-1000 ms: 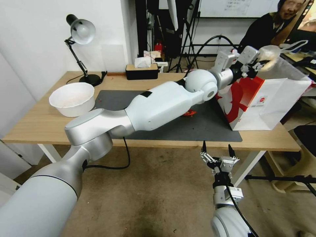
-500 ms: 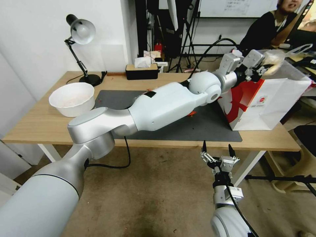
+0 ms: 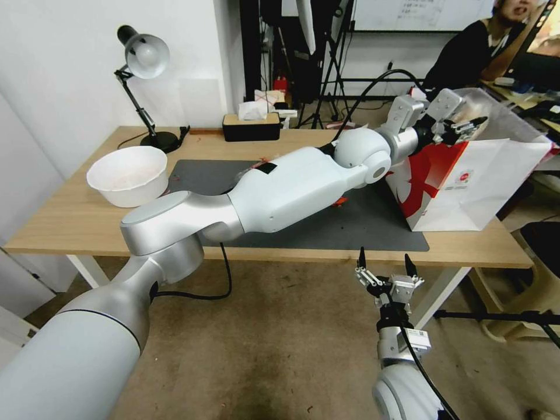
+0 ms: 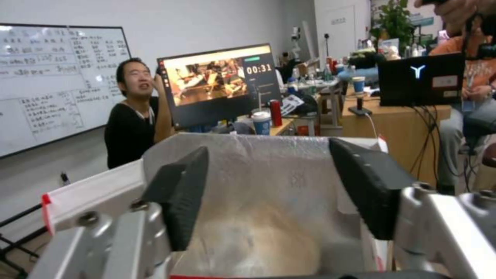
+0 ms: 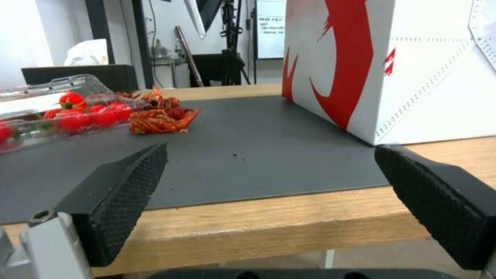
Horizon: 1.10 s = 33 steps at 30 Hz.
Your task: Pick up the trash from the table and place it into the takeout bag.
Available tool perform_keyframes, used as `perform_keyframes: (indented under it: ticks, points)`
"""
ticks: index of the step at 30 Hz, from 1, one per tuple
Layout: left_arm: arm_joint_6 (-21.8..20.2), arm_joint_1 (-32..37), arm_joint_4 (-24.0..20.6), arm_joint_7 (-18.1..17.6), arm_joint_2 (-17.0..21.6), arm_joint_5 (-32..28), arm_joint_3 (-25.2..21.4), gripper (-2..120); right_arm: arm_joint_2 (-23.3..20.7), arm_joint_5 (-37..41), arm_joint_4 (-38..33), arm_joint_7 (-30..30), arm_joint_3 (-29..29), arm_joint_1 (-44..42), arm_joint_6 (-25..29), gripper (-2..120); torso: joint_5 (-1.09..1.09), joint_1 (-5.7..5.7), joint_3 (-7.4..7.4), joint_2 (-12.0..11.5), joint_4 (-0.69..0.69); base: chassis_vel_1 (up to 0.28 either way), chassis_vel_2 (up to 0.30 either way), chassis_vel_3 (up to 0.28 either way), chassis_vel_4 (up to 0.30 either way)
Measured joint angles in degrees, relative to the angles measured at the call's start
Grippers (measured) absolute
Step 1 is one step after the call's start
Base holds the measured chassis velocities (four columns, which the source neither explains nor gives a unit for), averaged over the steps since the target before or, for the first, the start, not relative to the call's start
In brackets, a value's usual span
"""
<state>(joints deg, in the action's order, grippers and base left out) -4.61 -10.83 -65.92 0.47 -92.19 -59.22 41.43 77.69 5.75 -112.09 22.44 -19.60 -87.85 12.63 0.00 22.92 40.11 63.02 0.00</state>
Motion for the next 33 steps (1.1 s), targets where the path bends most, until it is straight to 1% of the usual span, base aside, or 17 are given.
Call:
perform_keyframes:
  ticks: [1, 4, 5, 6, 8, 9, 11, 13, 16, 18, 20, 21, 24, 25, 27, 29, 33]
  points:
    - [0.0, 0.0, 0.0, 0.0, 0.0, 0.0, 0.0, 63, 0.0, 0.0, 0.0, 0.0, 0.0, 0.0, 0.0, 100, 0.0, 0.0, 0.0, 0.0, 0.0, 0.0, 0.0, 0.0, 0.0]
    - [-0.13, 0.22, 0.37, -0.03, 0.08, 0.49, -1.4, 78, -0.01, 0.03, 0.09, 0.0, 0.0, 0.0, -0.01, 100, 0.0, 0.0, 0.0, 0.0, 0.0, 0.0, 0.0, 0.0, 0.0]
    - [-0.13, 0.22, 0.37, -0.03, 0.08, 0.49, -1.4, 78, -0.01, 0.03, 0.09, 0.0, 0.0, 0.0, -0.01, 100, 0.0, 0.0, 0.0, 0.0, 0.0, 0.0, 0.0, 0.0, 0.0]
    - [-0.15, 0.31, 0.59, -0.04, 0.12, 0.66, -2.04, 82, 0.0, 0.03, 0.1, 0.0, 0.01, 0.01, -0.01, 100, 0.0, 0.0, 0.0, 0.0, 0.0, 0.0, 0.0, 0.0, 0.0]
    - [-0.23, 0.46, 0.74, -0.09, 0.51, 0.79, -3.36, 92, 0.08, 0.03, 0.16, 0.01, 0.05, 0.01, -0.02, 100, 0.0, 0.0, 0.0, 0.0, -0.01, 0.0, 0.0, 0.0, 0.0]
    - [-0.23, 0.46, 0.74, -0.09, 0.51, 0.79, -3.36, 92, 0.08, 0.03, 0.16, 0.01, 0.05, 0.01, -0.02, 100, 0.0, 0.0, 0.0, 0.0, -0.01, 0.0, 0.0, 0.0, 0.0]
    - [-0.36, 0.47, 0.43, -0.1, 2.05, 0.79, -3.95, 99, 0.01, 0.03, 0.23, 0.01, 0.07, 0.08, -0.03, 100, 0.0, 0.0, 0.0, 0.0, -0.02, 0.0, 0.0, 0.0, 0.0]
    - [-0.37, 0.47, 0.26, -0.09, 2.55, 0.78, -3.96, 99, -0.03, 0.03, 0.23, 0.01, 0.07, 0.11, -0.04, 100, 0.0, 0.0, 0.0, 0.0, -0.02, 0.0, 0.0, 0.0, 0.0]
    - [-0.48, 2.4, -2.43, -0.2, 7.05, 0.76, -5.03, 100, -0.14, 0.05, 0.24, 0.01, 0.06, 0.23, -0.08, 100, -0.02, 0.0, 0.0, 0.0, 0.01, 0.0, 0.0, 0.0, 0.0]
    - [-0.52, 3.15, -3.12, -0.31, 8.12, 0.83, -5.46, 100, -0.14, 0.05, 0.24, 0.0, 0.06, 0.23, -0.09, 100, -0.02, 0.0, 0.0, 0.0, 0.0, 0.0, 0.0, 0.0, 0.0]
    - [-0.6, 6.17, -5.81, -0.99, 11.73, 1.52, -7.51, 100, -0.19, 0.06, 0.22, 0.0, 0.19, 0.24, -0.21, 100, -0.02, 0.0, 0.0, 0.0, 0.0, 0.0, 0.0, 0.0, 0.0]
    - [-0.6, 6.17, -5.81, -0.99, 11.73, 1.52, -7.51, 100, -0.19, 0.06, 0.22, 0.0, 0.19, 0.24, -0.21, 100, -0.02, 0.0, 0.0, 0.0, 0.0, 0.0, 0.0, 0.0, 0.0]
    - [-1.12, 10.07, -9.38, -1.36, 16.9, 3.46, -10.46, 100, -0.39, 0.06, 0.16, 0.01, 0.27, 0.25, -0.29, 100, -0.03, 0.0, 0.0, 0.0, 0.01, 0.0, 0.0, 0.0, 0.0]
    - [-1.12, 10.07, -9.38, -1.36, 16.9, 3.46, -10.46, 100, -0.39, 0.06, 0.16, 0.01, 0.27, 0.25, -0.29, 100, -0.03, 0.0, 0.0, 0.0, 0.01, 0.0, 0.0, 0.0, 0.0]
    - [-1.18, 12.35, -11.58, -1.54, 20.04, 4.12, -11.97, 100, -0.41, 0.06, 0.01, 0.01, 0.37, 0.23, -0.33, 100, -0.03, 0.0, 0.0, 0.0, 0.01, 0.0, 0.0, 0.0, 0.0]
    - [-1.19, 13.29, -12.44, -1.65, 21.07, 4.39, -12.69, 100, -0.39, 0.06, -0.02, 0.01, 0.41, 0.23, -0.36, 100, -0.01, 0.0, 0.0, 0.0, 0.01, 0.0, 0.0, 0.0, 0.0]
    - [-1.28, 20.36, -17.61, -2.59, 25.15, 7.07, -18.66, 100, -0.46, 0.0, -0.05, -0.01, 0.5, 0.06, -0.43, 100, -0.01, 0.0, 0.0, 0.0, -0.03, 0.0, 0.0, 0.0, 0.0]
